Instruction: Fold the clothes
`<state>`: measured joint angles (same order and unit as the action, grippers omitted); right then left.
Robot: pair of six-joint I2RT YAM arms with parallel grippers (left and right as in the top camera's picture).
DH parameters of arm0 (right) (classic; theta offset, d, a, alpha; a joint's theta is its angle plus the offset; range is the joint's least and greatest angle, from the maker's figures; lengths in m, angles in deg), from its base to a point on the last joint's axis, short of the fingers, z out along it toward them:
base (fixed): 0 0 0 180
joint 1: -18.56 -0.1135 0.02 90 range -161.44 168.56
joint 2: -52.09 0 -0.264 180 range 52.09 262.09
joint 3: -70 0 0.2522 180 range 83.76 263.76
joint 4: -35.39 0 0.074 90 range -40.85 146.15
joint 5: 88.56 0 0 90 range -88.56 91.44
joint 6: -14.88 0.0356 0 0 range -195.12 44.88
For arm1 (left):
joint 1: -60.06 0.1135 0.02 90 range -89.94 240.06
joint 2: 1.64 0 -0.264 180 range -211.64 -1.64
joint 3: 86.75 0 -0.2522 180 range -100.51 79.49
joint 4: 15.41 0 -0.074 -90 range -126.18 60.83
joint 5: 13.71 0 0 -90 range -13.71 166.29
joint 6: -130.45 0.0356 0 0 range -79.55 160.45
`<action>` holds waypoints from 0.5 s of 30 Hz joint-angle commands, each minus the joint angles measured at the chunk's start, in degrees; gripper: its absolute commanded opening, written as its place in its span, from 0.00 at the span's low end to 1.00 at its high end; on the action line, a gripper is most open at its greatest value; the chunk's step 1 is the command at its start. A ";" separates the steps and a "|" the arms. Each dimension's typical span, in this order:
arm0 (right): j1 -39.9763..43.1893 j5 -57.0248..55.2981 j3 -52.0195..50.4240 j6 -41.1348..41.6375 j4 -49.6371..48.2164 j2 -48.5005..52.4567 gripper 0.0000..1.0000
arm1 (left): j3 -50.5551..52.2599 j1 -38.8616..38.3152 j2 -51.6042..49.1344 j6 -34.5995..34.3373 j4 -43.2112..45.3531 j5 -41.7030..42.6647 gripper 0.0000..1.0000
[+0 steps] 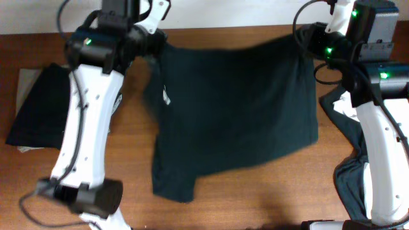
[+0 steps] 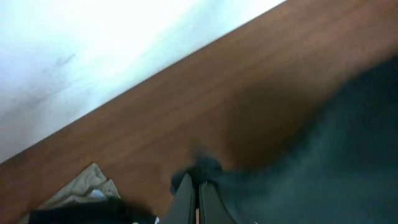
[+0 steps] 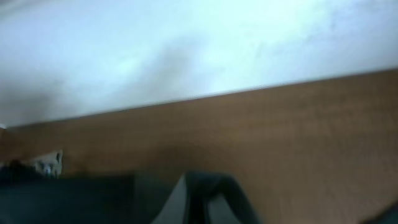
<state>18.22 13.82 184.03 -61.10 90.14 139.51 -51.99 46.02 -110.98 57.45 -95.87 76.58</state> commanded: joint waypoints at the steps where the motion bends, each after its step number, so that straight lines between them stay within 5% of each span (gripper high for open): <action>1: 2.56 0.50 5.92 -1.75 -1.25 -2.78 0.04 | -21.16 0.44 2.47 3.52 0.17 2.51 0.00; 3: 4.85 0.52 8.66 -1.77 3.32 -2.95 0.04 | -32.37 0.44 3.23 4.42 -5.44 2.51 0.00; 6: 6.36 0.50 8.70 -4.55 10.60 -2.29 0.04 | -34.93 0.46 3.21 4.39 -14.86 2.51 0.00; 15: 5.16 2.43 5.46 -16.52 41.81 19.26 0.04 | 13.64 0.72 2.84 3.15 -25.18 4.68 0.05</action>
<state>24.12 15.11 191.09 -73.39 128.20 155.25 -50.16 46.37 -109.97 61.27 -119.96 79.40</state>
